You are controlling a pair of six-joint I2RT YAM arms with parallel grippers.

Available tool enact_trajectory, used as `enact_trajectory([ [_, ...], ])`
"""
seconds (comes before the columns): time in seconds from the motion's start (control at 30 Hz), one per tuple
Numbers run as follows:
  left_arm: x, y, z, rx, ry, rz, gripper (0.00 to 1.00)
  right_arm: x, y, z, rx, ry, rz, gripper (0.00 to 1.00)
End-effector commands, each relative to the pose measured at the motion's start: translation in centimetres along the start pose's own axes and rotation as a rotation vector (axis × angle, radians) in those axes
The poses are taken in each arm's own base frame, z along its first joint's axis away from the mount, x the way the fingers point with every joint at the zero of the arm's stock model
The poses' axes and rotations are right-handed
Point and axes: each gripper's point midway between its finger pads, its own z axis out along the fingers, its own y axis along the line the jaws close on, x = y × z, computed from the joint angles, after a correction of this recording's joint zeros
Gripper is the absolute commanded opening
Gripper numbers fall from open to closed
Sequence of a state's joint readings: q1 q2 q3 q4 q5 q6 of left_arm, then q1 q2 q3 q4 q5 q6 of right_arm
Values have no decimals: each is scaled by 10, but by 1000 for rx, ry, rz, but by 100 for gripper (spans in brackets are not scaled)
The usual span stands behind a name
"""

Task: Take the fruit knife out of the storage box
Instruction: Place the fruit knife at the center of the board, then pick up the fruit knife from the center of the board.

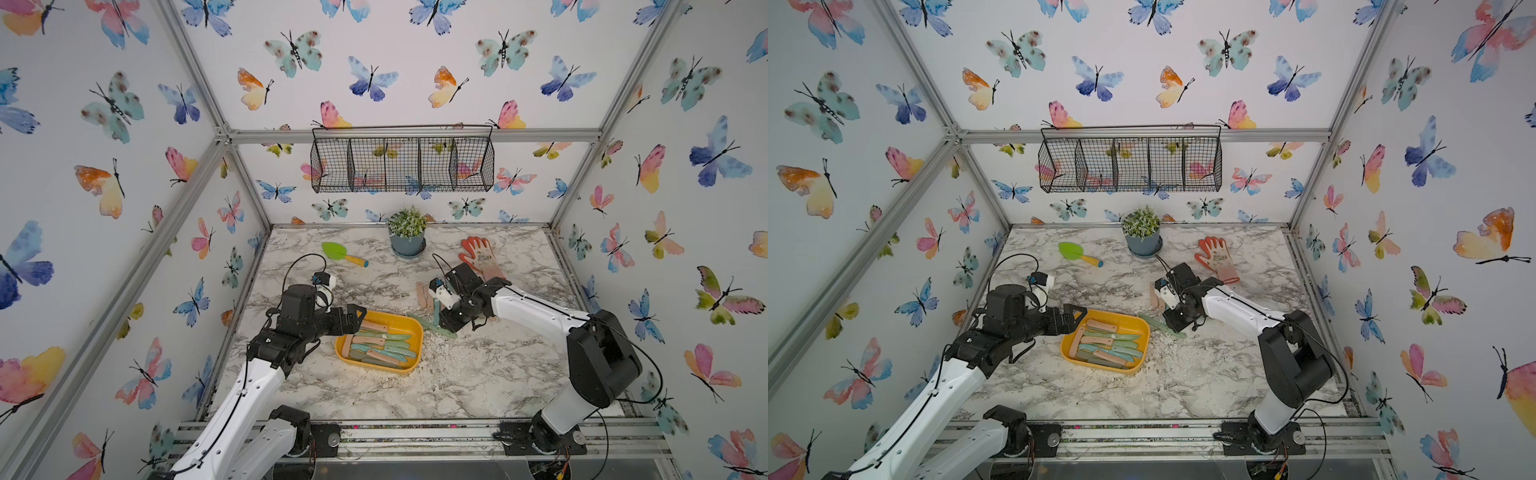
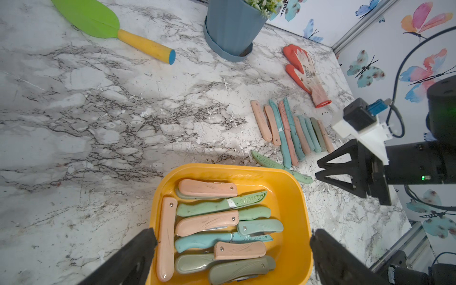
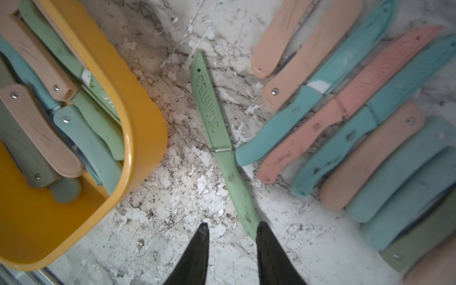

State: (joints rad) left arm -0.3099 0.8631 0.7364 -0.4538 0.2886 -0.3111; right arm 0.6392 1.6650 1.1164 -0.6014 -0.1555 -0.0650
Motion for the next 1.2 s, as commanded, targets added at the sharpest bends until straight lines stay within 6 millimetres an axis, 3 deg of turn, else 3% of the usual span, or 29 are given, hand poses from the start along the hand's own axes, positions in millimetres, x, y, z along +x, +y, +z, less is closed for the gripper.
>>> enact_trajectory([
  [0.0,-3,0,-2,-12,-11,18,98,6,3,11,-12,28,-48,38],
  [0.33,-4,2,-3,-25,-15,18,98,22,0,40,30,142,-76,41],
  [0.73,-4,4,-3,-34,-15,17,98,18,-5,48,60,167,-81,41],
  [1.17,-5,4,-3,-40,-15,16,98,33,0,62,97,279,-117,40],
])
